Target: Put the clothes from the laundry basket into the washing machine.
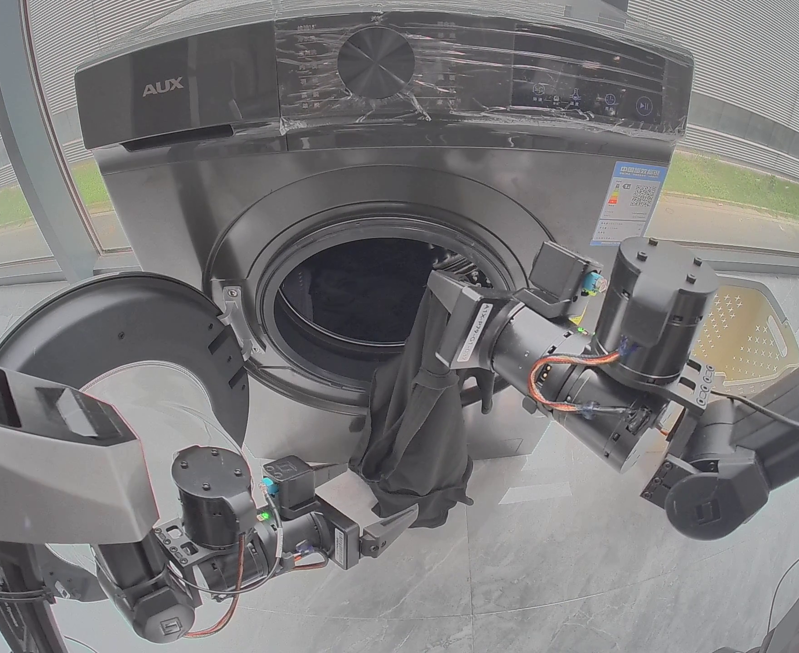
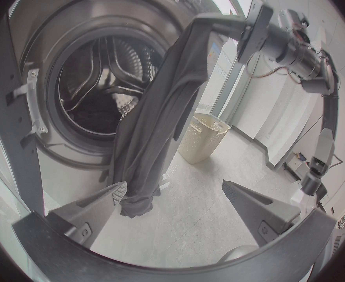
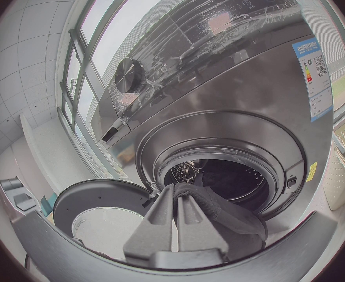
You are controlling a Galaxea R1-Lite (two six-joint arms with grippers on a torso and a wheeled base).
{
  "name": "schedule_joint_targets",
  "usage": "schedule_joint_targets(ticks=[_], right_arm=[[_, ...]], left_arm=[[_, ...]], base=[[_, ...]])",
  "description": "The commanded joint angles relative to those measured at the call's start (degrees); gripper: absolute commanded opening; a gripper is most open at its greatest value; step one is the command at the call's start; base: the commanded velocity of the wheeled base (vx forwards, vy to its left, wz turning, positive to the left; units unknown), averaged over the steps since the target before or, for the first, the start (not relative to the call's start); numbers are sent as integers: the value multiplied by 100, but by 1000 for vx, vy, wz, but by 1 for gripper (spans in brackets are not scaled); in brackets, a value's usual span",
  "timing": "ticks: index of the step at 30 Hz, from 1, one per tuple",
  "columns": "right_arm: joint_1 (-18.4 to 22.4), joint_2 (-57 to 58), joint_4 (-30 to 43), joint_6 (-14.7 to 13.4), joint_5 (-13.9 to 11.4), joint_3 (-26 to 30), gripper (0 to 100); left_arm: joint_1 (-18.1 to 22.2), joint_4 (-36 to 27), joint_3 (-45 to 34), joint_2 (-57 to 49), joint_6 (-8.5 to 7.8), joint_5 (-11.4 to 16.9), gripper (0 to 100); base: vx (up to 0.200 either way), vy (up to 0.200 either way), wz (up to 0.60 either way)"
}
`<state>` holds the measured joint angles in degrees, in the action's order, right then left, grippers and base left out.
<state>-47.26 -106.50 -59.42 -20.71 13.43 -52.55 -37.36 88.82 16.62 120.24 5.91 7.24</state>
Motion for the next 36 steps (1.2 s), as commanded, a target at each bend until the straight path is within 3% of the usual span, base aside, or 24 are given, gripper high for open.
schedule_joint_targets(ticks=[1,6,12,32,33,36], right_arm=[[-37,112,-9,-3,1,87,0],[-81,164,-17,-3,-7,166,0],[-134,173,-70,-3,1,246,0],[-222,182,-123,-3,-7,386,0],[-222,191,-123,-12,-7,386,0],[-213,235,-123,-3,-7,439,0]], left_arm=[[238,-5,167,624,-99,-21,100],[537,4,404,923,-187,14,100],[643,-5,641,1195,-187,339,100],[757,4,2030,2452,-222,295,100],[757,4,2039,2461,-213,295,0],[757,4,2109,2452,-205,287,0]], base=[[0,0,0],[0,0,0],[0,0,0],[0,0,0],[0,0,0],[0,0,0]])
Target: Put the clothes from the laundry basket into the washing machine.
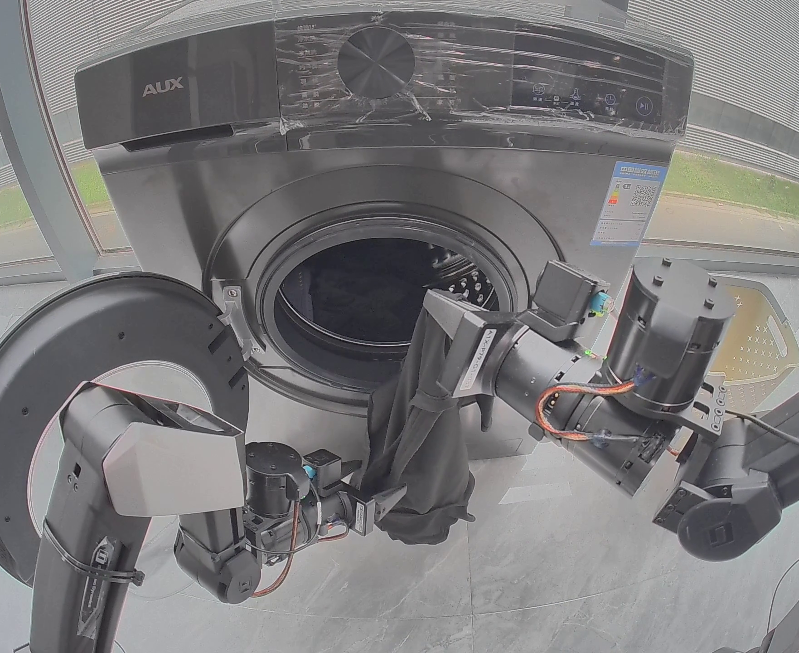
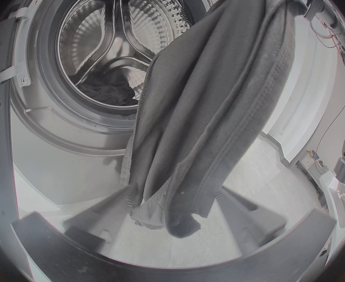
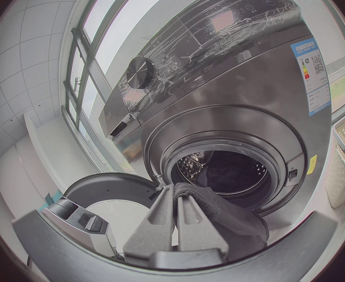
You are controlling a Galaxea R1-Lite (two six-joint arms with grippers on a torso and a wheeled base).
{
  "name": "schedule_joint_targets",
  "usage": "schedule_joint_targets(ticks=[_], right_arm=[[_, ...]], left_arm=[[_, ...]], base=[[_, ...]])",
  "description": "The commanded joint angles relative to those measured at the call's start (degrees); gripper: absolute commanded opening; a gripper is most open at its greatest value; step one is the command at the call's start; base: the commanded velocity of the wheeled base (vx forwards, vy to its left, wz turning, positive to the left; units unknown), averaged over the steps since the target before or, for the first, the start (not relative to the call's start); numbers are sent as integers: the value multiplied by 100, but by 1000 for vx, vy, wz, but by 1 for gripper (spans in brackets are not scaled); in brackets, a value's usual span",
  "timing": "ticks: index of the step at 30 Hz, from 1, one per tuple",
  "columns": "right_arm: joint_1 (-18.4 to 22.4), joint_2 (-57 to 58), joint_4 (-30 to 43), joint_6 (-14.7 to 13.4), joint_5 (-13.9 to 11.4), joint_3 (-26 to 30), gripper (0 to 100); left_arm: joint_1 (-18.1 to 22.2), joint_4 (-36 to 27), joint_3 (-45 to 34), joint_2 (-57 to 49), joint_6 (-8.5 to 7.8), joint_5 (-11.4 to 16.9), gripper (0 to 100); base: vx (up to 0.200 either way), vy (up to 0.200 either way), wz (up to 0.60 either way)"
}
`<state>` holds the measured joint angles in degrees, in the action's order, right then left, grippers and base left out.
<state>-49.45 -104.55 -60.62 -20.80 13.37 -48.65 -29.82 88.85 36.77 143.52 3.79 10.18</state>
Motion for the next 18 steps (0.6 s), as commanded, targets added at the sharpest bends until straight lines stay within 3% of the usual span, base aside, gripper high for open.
schedule_joint_targets(ticks=[1,7,14,18], right_arm=[[23,48,-2,5,-1,66,0],[119,75,7,5,-1,181,0],[550,207,7,-12,-19,752,0],[620,461,16,-302,-116,1235,0]], left_arm=[[-6,1,94,106,-1,-7,0],[-6,10,-56,-202,-28,-69,0],[-15,1,-1321,-2311,16,28,0],[-15,-8,-2042,-3541,78,230,0]], base=[[0,0,0],[0,0,0],[0,0,0],[0,0,0]])
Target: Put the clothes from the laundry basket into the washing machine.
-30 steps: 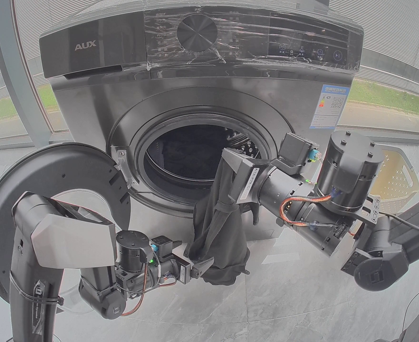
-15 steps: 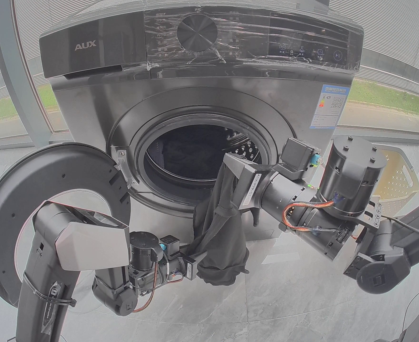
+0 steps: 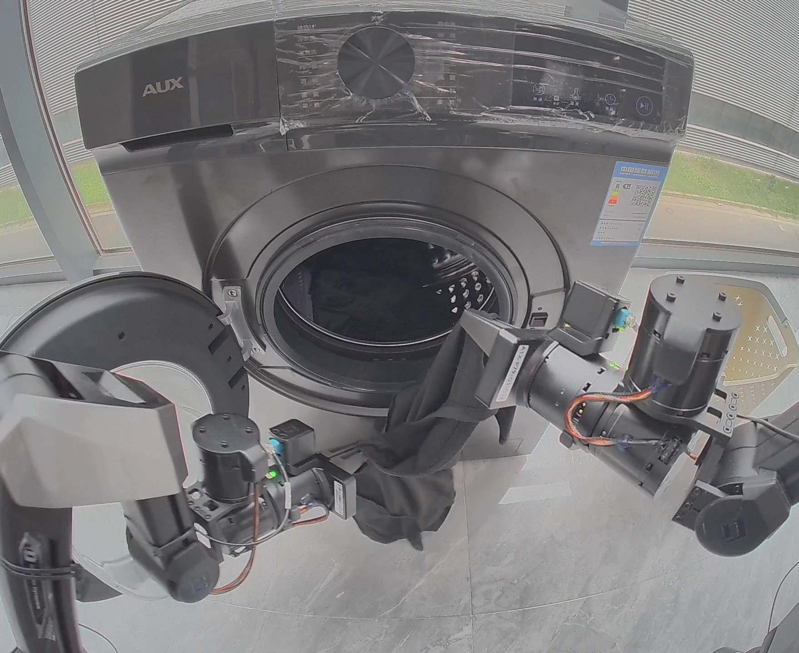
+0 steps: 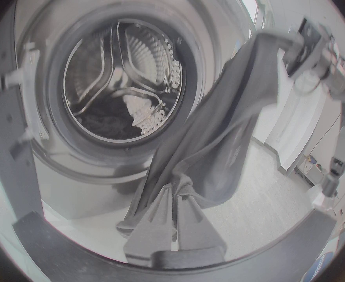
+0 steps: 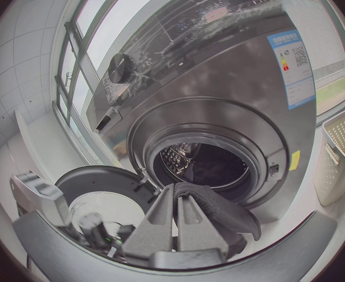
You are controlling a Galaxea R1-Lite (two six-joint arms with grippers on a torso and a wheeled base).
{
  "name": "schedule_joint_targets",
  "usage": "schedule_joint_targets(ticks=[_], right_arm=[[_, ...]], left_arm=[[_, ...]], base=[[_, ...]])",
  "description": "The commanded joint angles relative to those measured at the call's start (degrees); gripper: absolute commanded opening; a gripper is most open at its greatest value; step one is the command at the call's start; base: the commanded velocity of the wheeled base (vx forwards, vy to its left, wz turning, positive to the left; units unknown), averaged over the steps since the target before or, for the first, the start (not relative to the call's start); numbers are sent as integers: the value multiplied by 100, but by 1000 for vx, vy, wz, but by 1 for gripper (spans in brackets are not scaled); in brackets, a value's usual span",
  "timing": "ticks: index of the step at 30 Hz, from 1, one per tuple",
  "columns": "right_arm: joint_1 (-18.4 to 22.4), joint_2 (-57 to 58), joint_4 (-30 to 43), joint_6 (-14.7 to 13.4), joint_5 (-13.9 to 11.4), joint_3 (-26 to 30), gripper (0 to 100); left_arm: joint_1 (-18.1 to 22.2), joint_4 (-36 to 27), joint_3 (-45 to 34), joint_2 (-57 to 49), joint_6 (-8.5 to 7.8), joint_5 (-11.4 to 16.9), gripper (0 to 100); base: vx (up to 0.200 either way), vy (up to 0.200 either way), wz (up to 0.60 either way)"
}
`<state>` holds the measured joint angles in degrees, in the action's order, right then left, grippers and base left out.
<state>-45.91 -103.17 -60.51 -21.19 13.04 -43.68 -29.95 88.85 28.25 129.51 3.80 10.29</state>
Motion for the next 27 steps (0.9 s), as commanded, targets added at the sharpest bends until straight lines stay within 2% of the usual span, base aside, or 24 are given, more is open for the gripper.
schedule_joint_targets(ticks=[1,7,13,16,20,22,25,27], right_arm=[[276,359,22,-333,-92,800,0],[513,420,66,-421,-83,1177,0],[768,438,5,-456,-83,1643,0],[768,438,5,-650,-92,1801,0],[768,473,-4,-676,-100,1951,0],[759,605,13,-667,-171,2048,0],[777,737,-4,-676,-452,2250,0],[785,816,-4,-676,-505,2276,0]], left_arm=[[-28,-8,-1304,-2343,85,263,0],[-90,-8,-1585,-3046,94,237,0],[-72,-8,-1462,-3433,147,254,0],[-72,-8,-1471,-3433,138,289,0],[-28,-8,-1445,-3415,147,289,0],[-2,-8,-1339,-3389,147,298,0],[60,-25,-1128,-3327,103,272,0],[68,-34,-996,-3275,147,289,0]], base=[[0,0,0],[0,0,0],[0,0,0],[0,0,0],[0,0,0],[0,0,0],[0,0,0],[0,0,0]])
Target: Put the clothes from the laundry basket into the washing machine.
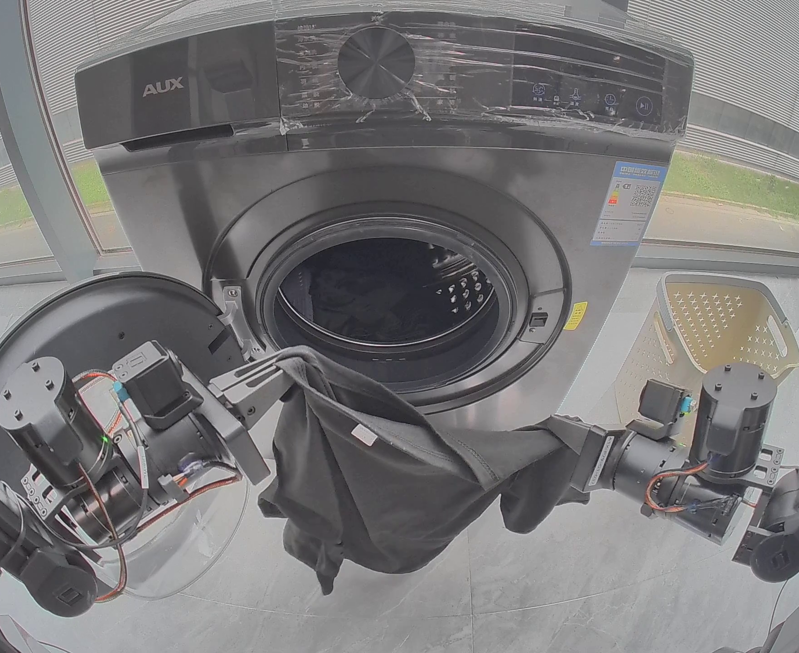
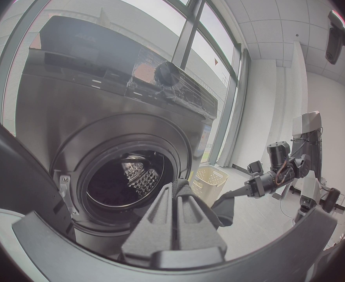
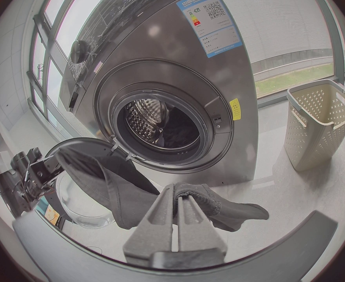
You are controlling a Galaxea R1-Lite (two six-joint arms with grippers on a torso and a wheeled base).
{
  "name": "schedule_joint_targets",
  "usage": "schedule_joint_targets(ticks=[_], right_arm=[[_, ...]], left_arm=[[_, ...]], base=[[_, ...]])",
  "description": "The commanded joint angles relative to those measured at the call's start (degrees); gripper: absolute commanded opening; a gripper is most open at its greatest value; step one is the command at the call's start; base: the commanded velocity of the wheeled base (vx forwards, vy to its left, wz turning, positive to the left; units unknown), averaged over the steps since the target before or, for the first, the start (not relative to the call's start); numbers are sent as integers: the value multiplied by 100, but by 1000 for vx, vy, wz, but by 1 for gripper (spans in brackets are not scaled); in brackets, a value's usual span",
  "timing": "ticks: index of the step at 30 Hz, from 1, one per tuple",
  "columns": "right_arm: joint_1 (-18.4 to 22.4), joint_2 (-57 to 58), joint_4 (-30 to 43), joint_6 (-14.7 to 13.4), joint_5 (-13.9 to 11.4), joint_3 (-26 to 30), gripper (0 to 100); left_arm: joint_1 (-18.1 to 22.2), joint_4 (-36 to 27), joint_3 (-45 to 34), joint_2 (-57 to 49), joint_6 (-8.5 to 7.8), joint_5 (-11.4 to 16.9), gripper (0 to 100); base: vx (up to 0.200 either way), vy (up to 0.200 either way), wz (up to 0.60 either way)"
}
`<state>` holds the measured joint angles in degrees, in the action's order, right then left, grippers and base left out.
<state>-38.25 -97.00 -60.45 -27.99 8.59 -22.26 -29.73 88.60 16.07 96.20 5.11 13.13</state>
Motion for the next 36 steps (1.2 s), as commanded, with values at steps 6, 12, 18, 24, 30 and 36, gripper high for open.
schedule_joint_targets(ticks=[6,12,18,24,30,36], right_arm=[[-33,551,-2,13,-68,169,0],[-51,788,-19,39,-130,248,0],[-51,1219,51,4,-517,257,0],[-68,1192,-2,39,-569,398,0],[-33,1210,-19,39,-578,319,0],[-51,1201,-142,13,-578,205,0]], left_arm=[[90,8,239,259,17,5,0],[73,8,265,259,8,-12,0],[38,17,336,365,-36,-65,0],[-15,17,424,374,-27,-65,0],[-94,17,362,505,-98,-82,0],[-77,17,406,453,-63,-82,0]], base=[[0,0,0],[0,0,0],[0,0,0],[0,0,0],[0,0,0],[0,0,0]])
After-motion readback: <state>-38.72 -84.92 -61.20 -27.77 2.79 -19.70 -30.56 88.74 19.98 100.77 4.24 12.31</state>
